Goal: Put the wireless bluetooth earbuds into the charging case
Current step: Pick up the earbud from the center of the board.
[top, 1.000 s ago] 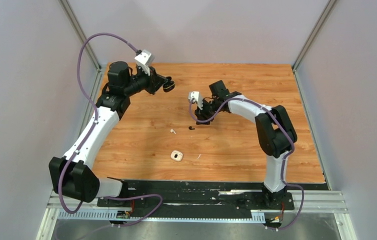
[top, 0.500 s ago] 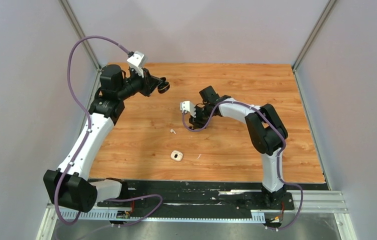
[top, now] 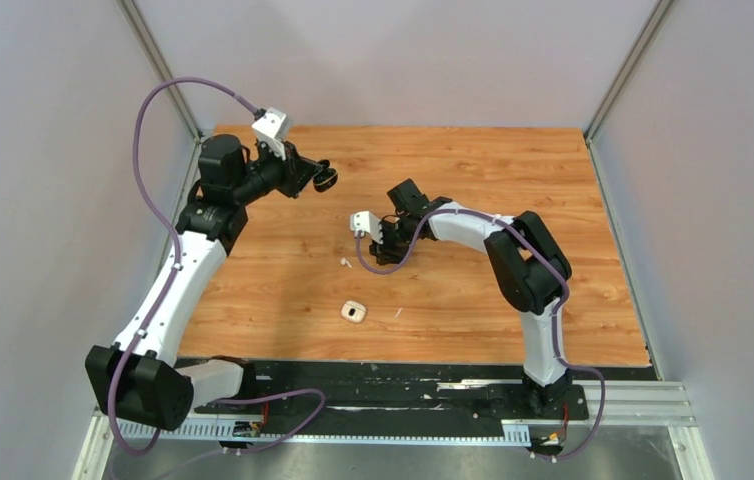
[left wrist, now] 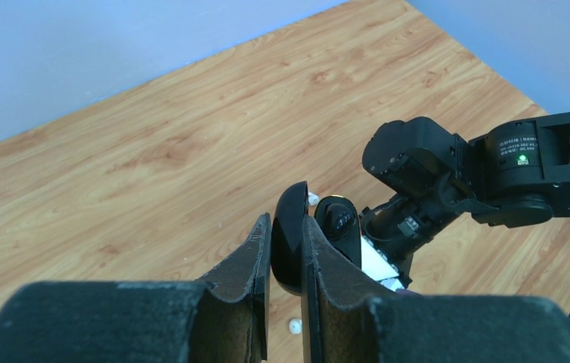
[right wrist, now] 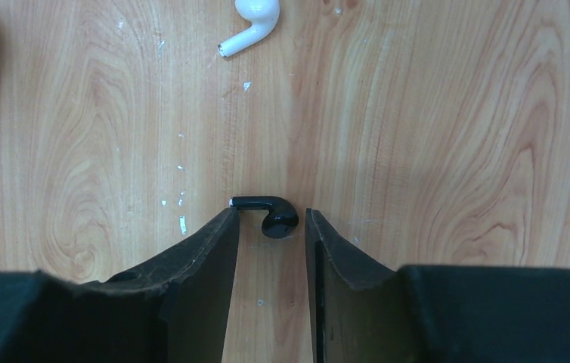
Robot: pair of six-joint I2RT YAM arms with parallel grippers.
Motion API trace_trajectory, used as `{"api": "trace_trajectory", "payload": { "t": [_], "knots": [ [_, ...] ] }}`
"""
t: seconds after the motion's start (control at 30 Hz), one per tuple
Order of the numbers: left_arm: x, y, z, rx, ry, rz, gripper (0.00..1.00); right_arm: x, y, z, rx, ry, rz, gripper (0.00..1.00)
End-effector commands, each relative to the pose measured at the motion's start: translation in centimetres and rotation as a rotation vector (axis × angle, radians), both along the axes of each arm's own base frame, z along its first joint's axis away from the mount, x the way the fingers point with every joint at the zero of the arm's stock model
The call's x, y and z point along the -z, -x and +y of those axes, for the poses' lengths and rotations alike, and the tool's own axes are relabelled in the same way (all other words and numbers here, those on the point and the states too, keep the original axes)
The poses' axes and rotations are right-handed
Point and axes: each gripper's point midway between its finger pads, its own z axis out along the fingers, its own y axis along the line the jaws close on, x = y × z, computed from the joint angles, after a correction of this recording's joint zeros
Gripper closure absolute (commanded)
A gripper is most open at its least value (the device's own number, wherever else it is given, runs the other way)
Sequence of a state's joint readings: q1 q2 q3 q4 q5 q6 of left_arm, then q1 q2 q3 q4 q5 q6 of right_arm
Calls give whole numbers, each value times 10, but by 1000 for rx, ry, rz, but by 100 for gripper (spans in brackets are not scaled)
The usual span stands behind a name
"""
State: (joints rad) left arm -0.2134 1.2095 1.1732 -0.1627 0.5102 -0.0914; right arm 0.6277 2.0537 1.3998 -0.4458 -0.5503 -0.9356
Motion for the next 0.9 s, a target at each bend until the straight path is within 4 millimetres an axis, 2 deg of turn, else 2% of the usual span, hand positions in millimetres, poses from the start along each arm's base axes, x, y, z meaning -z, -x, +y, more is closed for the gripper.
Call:
{"api": "trace_trajectory", "payload": {
  "t": [0.0,0.13,0.37,0.57,0.87],
  "knots": [
    [-14,8,3,-4,13,-38,100,-8,-3,-1,0,-8,-5,63],
    [-14,9,4,-6,11,-37,100,-7,-4,-2,13,-11,24,64],
    [-15,6,3,-2,11,-36,100,-4,-8,-6,23,-6,49,70],
    [-13,4,1,6,15,-29,100,-7,-11,0,10,-28,59,69],
    [-12,4,2,3,9,-29,100,-3,1,2,-18,-20,127,64]
  ]
}}
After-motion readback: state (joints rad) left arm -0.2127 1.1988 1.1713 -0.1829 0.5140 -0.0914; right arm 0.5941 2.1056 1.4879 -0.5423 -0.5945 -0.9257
